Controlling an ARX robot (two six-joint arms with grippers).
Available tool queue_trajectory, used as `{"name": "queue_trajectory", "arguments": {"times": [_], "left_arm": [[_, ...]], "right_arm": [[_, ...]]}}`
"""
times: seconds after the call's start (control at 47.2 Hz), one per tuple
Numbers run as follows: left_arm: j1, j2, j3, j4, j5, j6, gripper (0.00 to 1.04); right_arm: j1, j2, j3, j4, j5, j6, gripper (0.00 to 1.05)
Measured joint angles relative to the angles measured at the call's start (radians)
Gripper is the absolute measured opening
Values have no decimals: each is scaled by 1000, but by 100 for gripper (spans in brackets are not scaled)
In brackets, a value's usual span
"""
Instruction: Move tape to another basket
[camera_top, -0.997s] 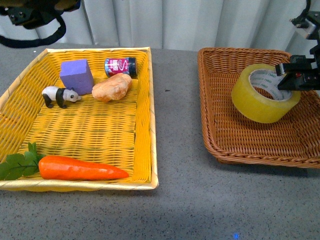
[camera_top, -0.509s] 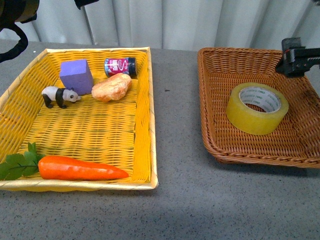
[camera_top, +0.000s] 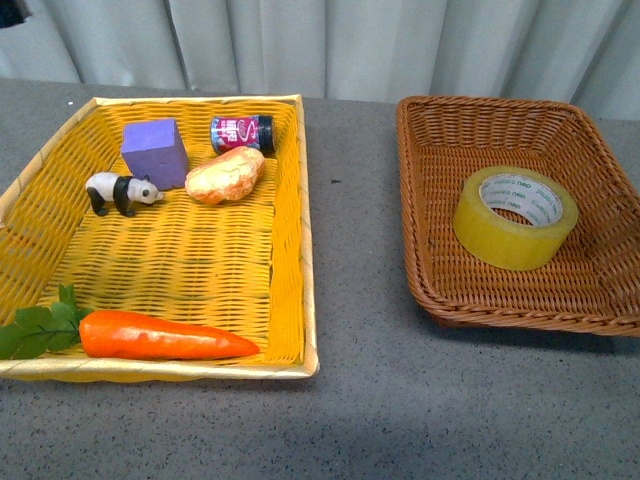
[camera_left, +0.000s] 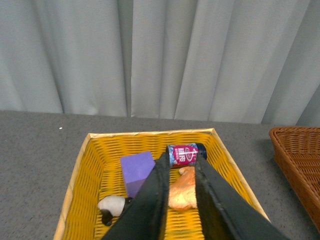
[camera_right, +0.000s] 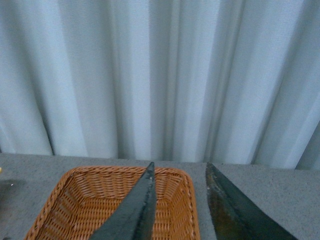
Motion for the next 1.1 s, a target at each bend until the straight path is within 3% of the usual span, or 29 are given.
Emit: {"name": "queue_trajectory", "arguments": {"times": [0.085, 0.148, 0.361, 0.509, 1.103], "left_arm": [[21, -36, -74, 52, 15, 2, 4], [36, -75, -128, 45, 27, 8, 4], [63, -244, -212, -30, 57, 11, 4], [133, -370, -260, -117, 122, 12, 4], [135, -825, -317, -489, 129, 12, 4]], "right_arm": [[1, -59, -93, 2, -3, 0, 12], [1, -118, -163, 0, -1, 1, 1], [0, -280, -282, -32, 0, 4, 1], [0, -403, -355, -89, -1, 4, 1], [0, -871, -486, -423, -2, 7, 1]]}}
